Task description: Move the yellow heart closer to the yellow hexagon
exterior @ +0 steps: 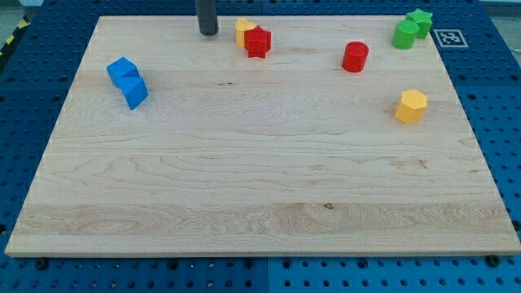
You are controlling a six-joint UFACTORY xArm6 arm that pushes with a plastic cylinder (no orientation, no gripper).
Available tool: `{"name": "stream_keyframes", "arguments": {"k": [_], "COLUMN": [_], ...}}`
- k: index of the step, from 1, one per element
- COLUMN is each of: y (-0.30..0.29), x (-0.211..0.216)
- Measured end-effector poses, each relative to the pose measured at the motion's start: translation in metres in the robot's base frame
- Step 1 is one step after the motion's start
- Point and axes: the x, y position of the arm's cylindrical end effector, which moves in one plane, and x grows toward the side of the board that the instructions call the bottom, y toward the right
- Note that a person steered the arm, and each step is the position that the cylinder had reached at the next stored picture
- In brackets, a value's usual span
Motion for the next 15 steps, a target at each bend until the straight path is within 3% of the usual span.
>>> {"name": "stream_keyframes", "arguments": {"k": [4,7,15], "y": [0.097,0.134,0.237], "x": [0.008,-0.003,0.134]}}
